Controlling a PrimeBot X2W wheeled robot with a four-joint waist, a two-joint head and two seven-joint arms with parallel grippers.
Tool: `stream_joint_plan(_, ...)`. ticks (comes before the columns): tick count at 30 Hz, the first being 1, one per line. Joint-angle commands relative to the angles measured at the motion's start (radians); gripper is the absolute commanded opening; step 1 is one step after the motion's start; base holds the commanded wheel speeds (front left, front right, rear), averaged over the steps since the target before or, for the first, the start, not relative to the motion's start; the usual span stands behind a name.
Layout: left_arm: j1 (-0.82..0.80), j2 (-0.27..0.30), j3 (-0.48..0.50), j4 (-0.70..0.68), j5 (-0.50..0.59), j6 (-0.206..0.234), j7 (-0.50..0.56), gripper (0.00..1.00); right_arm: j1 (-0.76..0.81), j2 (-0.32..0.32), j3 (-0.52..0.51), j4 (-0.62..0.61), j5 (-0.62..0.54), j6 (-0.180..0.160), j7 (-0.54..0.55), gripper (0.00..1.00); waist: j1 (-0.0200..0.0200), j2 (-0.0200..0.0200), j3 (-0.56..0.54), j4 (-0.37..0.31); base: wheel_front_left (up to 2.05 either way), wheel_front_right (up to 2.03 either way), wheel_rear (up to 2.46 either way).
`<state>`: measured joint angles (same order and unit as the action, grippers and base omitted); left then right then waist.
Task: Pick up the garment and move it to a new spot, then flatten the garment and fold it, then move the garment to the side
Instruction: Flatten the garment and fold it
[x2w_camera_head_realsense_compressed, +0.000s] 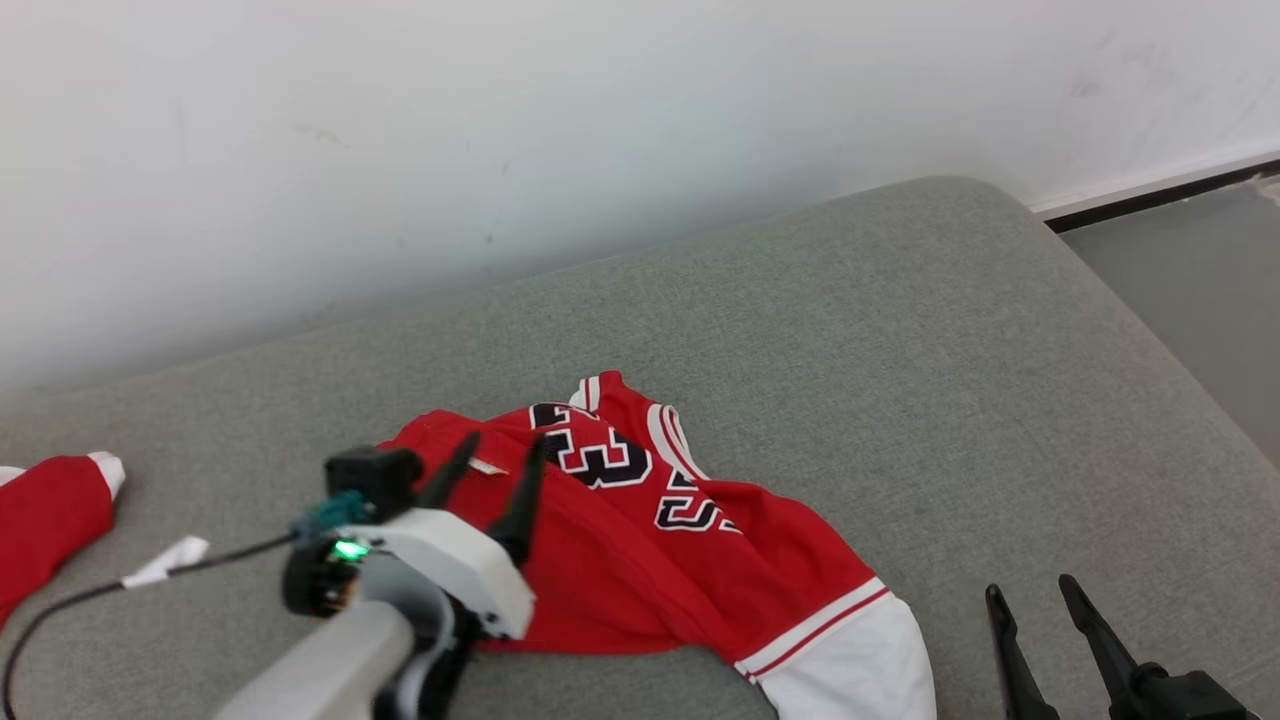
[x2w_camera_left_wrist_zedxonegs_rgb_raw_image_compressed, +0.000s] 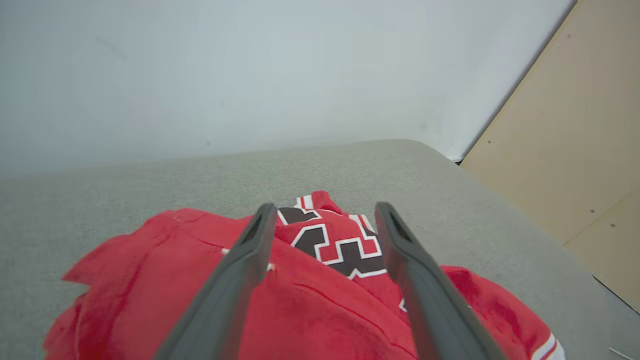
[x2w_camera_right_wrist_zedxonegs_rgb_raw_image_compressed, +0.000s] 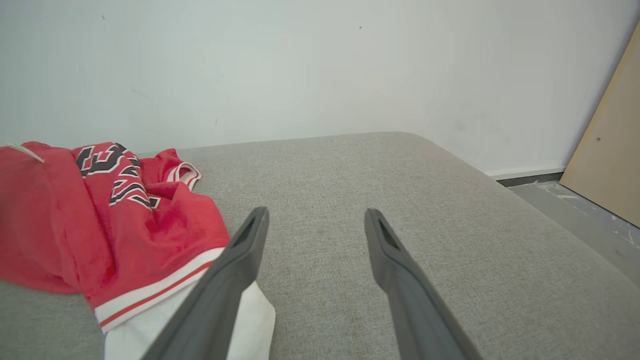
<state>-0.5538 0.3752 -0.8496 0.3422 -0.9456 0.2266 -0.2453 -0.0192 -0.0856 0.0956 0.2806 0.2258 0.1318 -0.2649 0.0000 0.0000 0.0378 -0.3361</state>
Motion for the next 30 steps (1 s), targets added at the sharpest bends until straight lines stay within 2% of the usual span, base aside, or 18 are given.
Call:
stream_joint_plan(1, -0.015, 0.019, 0.005, 0.012, -0.001, 0.0, 0.01, 1.0, -0.006, -0.004, 0.002, -0.003, -0.003, -0.002, 0.001, 1.0, 0.0, 0.0, 0.003, -0.002, 0.0, 0.0, 0.0)
stream_joint_plan(8, -0.1, 0.1, 0.026, 0.157, -0.025, -0.035, 0.115, 1.0, -0.019, -0.004, 0.013, -0.002, 0.003, -0.002, 0.001, 1.0, 0.0, 0.0, 0.043, -0.022, 0.0, 0.0, 0.0)
stream_joint_plan(15, -0.188, 0.12, 0.008, 0.274, -0.03, -0.088, 0.218, 1.0, -0.037, 0.005, 0.019, -0.007, 0.009, -0.002, 0.001, 1.0, 0.0, 0.0, 0.098, -0.04, 0.0, 0.0, 0.0)
stream_joint_plan(19, -0.216, 0.108, 0.0, 0.318, -0.039, -0.114, 0.244, 1.0, -0.04, 0.008, 0.015, -0.007, 0.01, -0.002, 0.001, 1.0, 0.0, 0.0, 0.114, -0.047, 0.0, 0.0, 0.0)
stream_joint_plan(30, -0.225, 0.068, -0.013, 0.384, -0.046, -0.153, 0.235, 1.0, -0.049, 0.013, 0.008, -0.002, 0.003, -0.002, 0.001, 1.0, 0.0, 0.0, 0.113, -0.037, 0.0, 0.0, 0.0)
